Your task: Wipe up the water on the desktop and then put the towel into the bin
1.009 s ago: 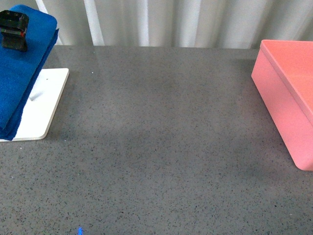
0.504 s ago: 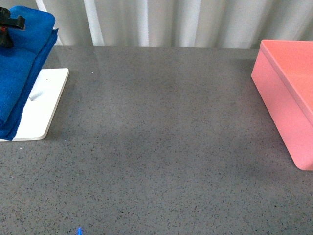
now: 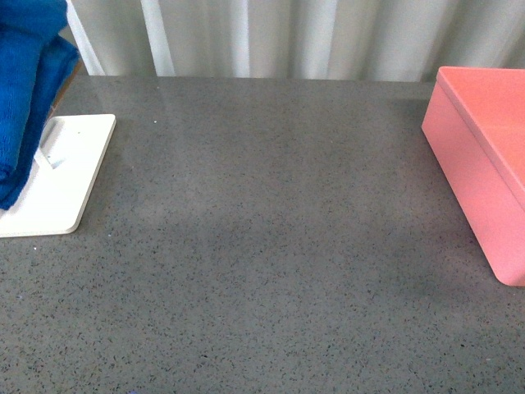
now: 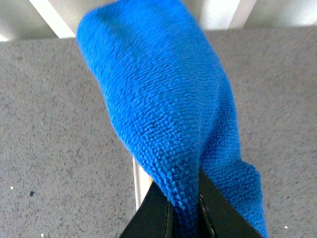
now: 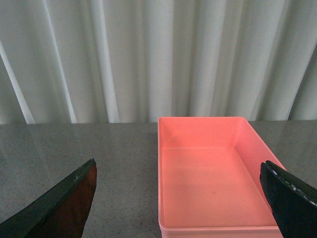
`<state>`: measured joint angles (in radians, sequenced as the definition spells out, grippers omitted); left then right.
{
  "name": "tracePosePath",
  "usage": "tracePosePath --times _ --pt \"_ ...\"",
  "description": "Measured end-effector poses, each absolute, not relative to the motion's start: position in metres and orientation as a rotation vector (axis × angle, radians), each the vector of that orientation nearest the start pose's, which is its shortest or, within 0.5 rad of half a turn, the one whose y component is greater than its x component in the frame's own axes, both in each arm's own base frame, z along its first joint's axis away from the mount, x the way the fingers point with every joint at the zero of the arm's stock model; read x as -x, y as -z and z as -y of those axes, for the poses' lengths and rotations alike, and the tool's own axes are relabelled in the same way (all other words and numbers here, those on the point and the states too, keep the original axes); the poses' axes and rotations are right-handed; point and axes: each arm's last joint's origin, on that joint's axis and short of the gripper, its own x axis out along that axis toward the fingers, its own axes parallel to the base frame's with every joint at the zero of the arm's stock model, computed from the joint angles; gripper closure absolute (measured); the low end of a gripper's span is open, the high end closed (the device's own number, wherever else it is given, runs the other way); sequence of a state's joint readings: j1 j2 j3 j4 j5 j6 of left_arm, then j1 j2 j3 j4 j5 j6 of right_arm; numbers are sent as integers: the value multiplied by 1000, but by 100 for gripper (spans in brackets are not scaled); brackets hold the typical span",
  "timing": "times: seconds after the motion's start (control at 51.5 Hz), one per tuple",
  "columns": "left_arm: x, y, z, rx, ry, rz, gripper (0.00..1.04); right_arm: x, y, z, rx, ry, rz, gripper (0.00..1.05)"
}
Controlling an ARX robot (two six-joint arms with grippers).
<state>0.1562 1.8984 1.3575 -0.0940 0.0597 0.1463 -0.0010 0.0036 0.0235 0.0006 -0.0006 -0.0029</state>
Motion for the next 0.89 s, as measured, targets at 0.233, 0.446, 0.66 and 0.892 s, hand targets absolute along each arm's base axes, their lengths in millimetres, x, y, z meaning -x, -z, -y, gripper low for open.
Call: tracePosePath --times 0.233,0.446,0.66,0.892 --pt "-380 -280 -38 67 169 -451 100 -96 -171 0 3 0 20 7" --pt "-326 -299 21 213 443 -289 100 -96 -171 0 3 0 20 7" --pt "-299 -290 80 284 606 -302 100 -96 -171 0 3 0 20 7" --pt "-289 -287 115 310 669 -314 100 -96 -171 0 3 0 20 7"
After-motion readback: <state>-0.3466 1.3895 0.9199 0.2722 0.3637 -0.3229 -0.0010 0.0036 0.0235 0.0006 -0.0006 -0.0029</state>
